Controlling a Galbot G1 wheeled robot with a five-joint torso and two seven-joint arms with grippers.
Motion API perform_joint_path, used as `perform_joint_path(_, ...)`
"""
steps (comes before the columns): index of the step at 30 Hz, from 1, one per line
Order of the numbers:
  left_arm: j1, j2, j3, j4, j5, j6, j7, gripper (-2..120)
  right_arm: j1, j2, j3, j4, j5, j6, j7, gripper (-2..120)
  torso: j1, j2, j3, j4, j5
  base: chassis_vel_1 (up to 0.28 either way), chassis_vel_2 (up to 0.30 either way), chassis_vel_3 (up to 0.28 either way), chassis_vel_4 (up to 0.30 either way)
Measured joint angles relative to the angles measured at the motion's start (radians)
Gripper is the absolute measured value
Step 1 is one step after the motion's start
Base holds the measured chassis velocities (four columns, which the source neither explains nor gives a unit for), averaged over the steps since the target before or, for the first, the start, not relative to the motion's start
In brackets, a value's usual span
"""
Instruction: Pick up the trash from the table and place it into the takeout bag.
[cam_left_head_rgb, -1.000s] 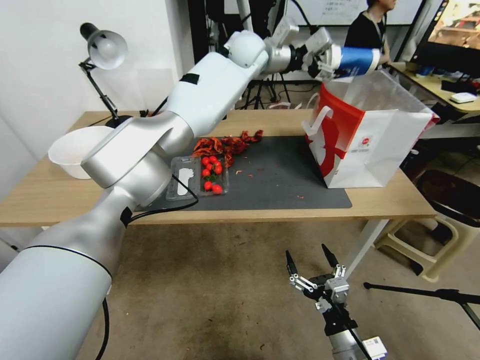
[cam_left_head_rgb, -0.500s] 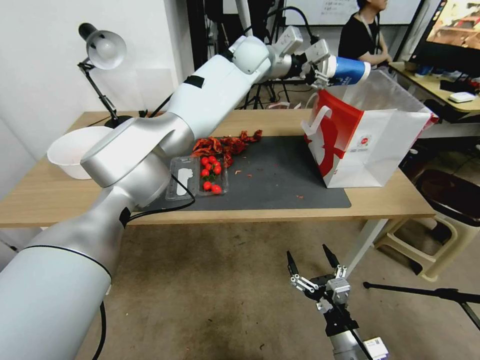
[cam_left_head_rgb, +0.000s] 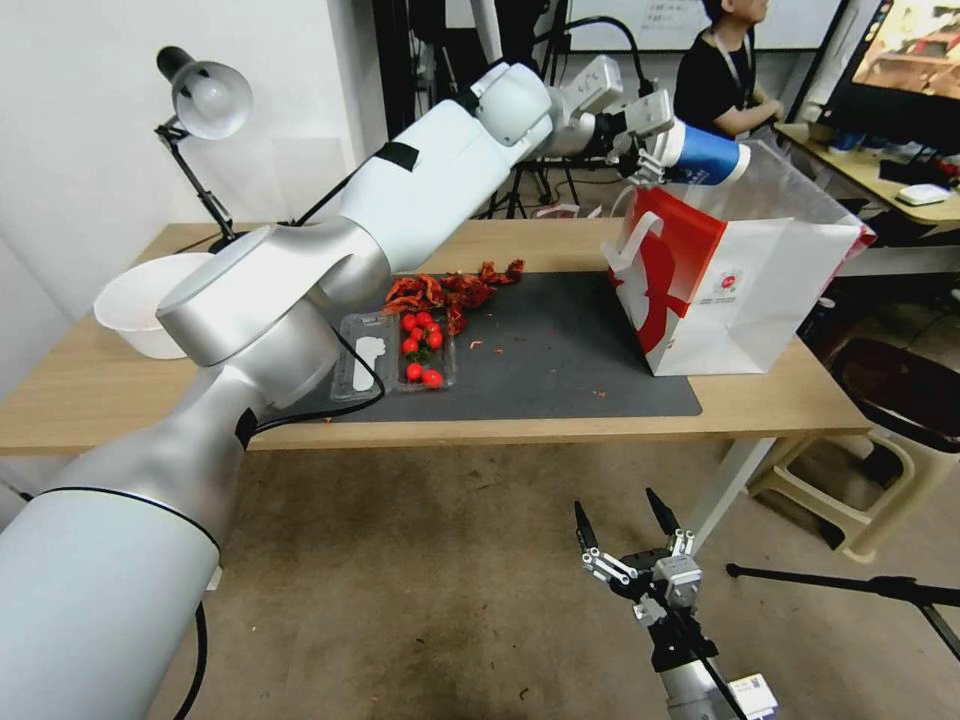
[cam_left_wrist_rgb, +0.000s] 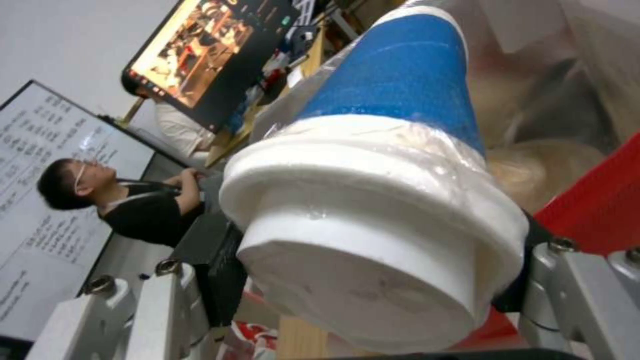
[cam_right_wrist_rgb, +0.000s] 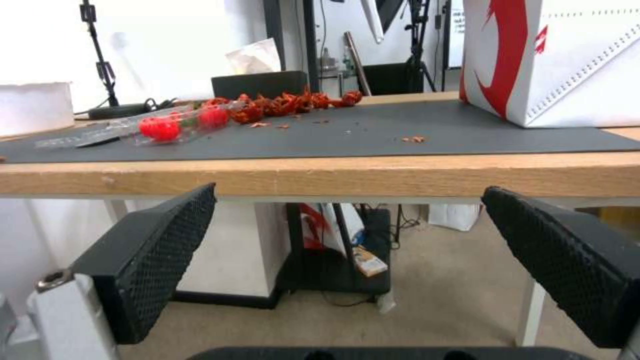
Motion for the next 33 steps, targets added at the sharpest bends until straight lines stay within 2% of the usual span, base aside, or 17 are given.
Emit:
perform_joint_path(5, 0.001, 0.001, 0.005, 0.015, 0.033, -0.039, 0.038, 65, -0.001, -0.003, -0.002, -0.001, 0.001, 0.002, -0.003, 100, 0.0, 0.0, 0.0, 0.0, 0.0, 0.0, 0.0, 0.0, 0.0)
perform_joint_path(7, 0.0, 0.001, 0.003, 0.017, 0.037, -0.048, 0.053, 70, 0.0, -0.003, -0.004, -0.003, 0.001, 0.002, -0.004, 100, 0.0, 0.0, 0.0, 0.0001, 0.0, 0.0, 0.0, 0.0, 0.0)
perform_joint_path(14, -0.012, 0.001, 0.002, 0.011, 0.022, -0.044, 0.025, 97, 0.005, 0.002, -0.012, -0.004, -0.001, 0.002, -0.006, 100, 0.0, 0.0, 0.0, 0.0, -0.0001, 0.0, 0.0, 0.0, 0.0)
perform_joint_path(20, -0.015, 0.0, 0.003, 0.0, 0.019, -0.047, 0.031, 100, 0.007, 0.001, -0.013, -0.006, -0.001, 0.002, -0.006, 100, 0.0, 0.0, 0.0, -0.0001, 0.0, 0.0, 0.0, 0.0, 0.0)
perform_joint_path(27, -0.015, 0.001, -0.006, -0.005, 0.014, -0.034, 0.007, 100, 0.009, 0.004, -0.018, -0.008, -0.003, -0.001, -0.007, 100, 0.0, 0.0, 0.0, 0.0, 0.0, 0.0, 0.0, 0.0, 0.0)
perform_joint_path(33, 0.001, 0.001, -0.029, -0.014, -0.005, -0.007, -0.062, 100, 0.01, 0.002, -0.018, -0.008, -0.002, -0.002, -0.007, 100, 0.0, 0.0, 0.0, 0.0002, -0.0001, 0.0, 0.0, 0.0, 0.0)
